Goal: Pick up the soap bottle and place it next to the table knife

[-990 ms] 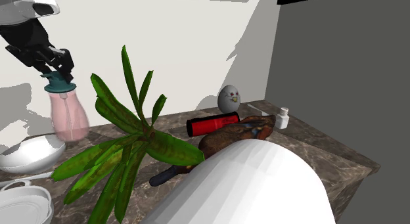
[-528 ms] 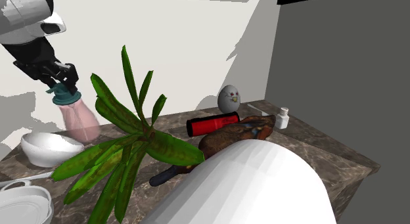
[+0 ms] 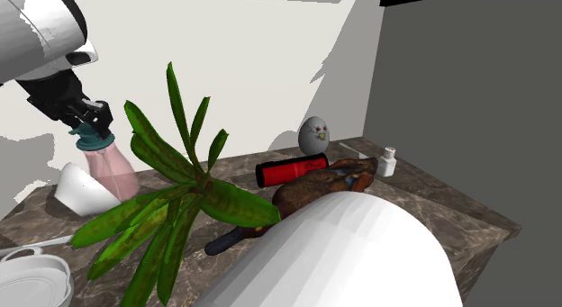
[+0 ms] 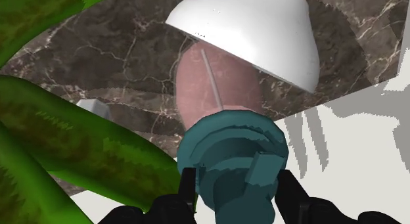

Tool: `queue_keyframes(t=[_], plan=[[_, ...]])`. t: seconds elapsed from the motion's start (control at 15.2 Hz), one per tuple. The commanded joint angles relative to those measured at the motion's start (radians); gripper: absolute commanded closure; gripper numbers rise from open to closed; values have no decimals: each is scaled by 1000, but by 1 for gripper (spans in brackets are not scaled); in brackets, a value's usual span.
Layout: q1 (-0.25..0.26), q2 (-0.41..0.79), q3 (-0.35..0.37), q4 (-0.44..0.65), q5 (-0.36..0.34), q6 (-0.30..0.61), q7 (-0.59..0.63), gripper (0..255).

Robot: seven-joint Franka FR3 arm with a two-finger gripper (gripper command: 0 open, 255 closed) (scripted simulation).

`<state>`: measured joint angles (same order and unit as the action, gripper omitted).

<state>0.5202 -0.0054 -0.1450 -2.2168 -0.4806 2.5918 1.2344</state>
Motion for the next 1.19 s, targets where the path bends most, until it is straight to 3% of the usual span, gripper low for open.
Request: queue_keyframes(t=[0.0,0.66,0.73,0.99,1.12], plan=[[0,27,0,-26,-14,24,18,255],[1,45,-4,-35,-30,50,36,255],[5,42,0,-35,-35,45,48,0],[12,37,8,-66,-79,62,105,0],[6,13,1,-41,-22,22,30,0]])
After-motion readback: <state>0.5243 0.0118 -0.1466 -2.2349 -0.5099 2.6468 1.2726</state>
